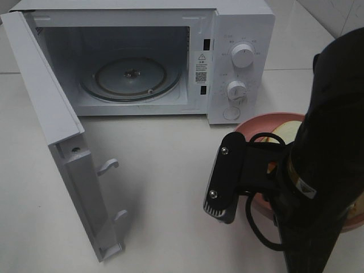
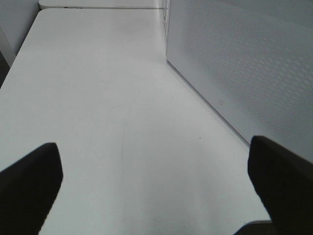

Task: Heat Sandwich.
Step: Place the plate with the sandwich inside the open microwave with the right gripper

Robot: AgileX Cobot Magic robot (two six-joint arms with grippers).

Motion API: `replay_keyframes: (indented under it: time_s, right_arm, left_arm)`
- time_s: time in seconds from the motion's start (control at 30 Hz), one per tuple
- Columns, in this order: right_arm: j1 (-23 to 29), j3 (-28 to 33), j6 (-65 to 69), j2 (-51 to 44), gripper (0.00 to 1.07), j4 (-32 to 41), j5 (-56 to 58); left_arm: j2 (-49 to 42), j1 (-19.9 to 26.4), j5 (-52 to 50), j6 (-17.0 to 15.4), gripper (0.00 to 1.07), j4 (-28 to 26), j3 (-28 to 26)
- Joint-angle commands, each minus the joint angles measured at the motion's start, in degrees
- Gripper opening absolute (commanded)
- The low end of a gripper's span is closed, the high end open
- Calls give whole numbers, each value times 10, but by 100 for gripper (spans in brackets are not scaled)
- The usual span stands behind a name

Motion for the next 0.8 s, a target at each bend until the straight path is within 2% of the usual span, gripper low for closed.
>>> replay_keyframes:
  time_s: [0.03,0.57,0.8]
  right_arm:
    - [2,3,-69,-6,1,-14,-14]
    - [2,3,-283,-6,3,-14,-80]
    - [2,3,-317,-6,4,-14,-84]
  left_arm:
    - [-13,1,-7,-1,98,-3,1]
    - [-13,1,-7,-1,98,-3,1]
    - [-13,1,-7,-1,98,-3,1]
